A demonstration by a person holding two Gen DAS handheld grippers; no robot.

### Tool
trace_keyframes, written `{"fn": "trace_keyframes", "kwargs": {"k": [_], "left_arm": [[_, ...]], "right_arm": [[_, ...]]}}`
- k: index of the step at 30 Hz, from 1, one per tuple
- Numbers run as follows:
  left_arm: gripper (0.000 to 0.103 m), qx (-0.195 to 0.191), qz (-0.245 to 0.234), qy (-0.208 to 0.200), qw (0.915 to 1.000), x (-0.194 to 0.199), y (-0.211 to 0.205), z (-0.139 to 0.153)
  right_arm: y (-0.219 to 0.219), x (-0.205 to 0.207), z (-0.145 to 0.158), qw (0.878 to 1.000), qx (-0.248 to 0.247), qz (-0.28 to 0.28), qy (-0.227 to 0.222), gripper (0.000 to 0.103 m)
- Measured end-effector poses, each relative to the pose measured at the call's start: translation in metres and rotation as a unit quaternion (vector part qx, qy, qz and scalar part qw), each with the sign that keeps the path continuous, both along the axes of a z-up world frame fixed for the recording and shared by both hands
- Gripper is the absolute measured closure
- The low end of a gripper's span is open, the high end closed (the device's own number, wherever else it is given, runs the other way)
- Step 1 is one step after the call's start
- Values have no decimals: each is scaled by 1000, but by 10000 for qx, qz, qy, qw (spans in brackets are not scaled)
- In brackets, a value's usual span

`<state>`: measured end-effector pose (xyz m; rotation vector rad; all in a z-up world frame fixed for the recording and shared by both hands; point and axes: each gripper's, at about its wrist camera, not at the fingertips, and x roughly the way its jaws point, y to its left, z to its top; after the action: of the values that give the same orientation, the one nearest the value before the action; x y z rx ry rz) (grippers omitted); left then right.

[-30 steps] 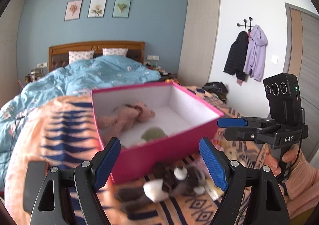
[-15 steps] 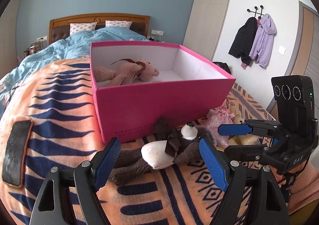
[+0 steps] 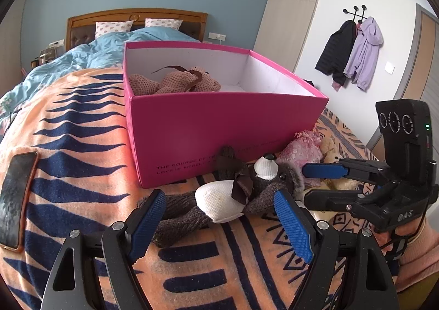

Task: Organize objects
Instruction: 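Move both grippers back to the dark plush beside the box, then grasp the dark plush with grey fluffy head with both grippers, lift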

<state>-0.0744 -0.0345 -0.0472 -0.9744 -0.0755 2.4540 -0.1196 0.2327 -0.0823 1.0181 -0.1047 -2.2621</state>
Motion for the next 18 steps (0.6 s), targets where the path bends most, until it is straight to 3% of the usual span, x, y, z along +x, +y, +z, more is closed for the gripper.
{"fn": "trace_keyframes", "kwargs": {"k": [18], "left_arm": [[20,-13,1,-226,9997,-3,-3,-8]], "right_arm": [[-30,-18,-17,9994,333,-96,-70,33]]}}
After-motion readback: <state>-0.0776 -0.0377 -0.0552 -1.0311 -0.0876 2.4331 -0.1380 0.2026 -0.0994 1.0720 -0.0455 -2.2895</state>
